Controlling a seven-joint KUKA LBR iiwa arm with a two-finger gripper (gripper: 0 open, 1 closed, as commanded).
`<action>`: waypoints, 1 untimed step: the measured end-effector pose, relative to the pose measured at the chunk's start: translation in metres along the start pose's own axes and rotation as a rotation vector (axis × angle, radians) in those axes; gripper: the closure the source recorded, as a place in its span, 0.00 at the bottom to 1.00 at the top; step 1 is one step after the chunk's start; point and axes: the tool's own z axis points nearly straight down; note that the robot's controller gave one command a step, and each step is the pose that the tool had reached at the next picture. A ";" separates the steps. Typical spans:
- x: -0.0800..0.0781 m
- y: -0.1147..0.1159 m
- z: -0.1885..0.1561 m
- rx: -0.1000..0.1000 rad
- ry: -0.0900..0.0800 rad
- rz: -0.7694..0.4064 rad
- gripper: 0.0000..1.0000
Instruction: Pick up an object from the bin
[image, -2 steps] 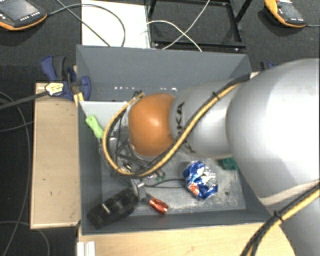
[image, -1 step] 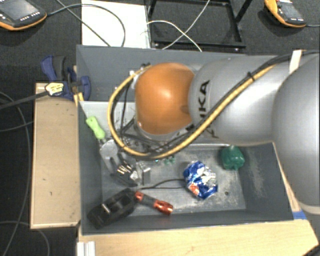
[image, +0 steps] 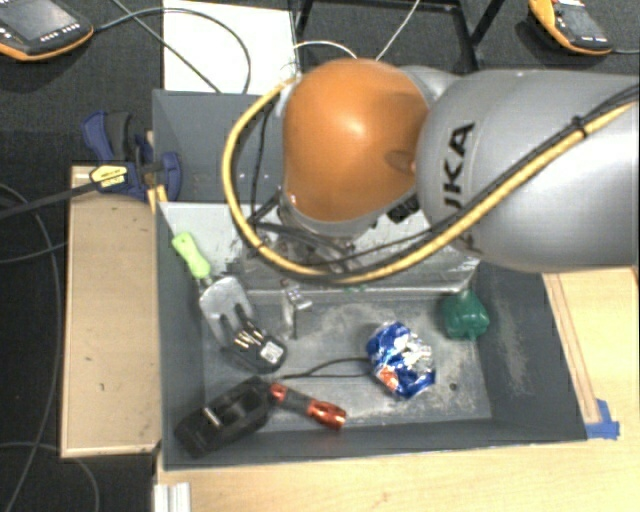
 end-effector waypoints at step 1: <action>-0.002 0.016 0.107 0.000 0.002 -0.043 0.00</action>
Offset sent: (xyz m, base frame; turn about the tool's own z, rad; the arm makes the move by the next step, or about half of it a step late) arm -0.0115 -0.0291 -0.1163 0.0902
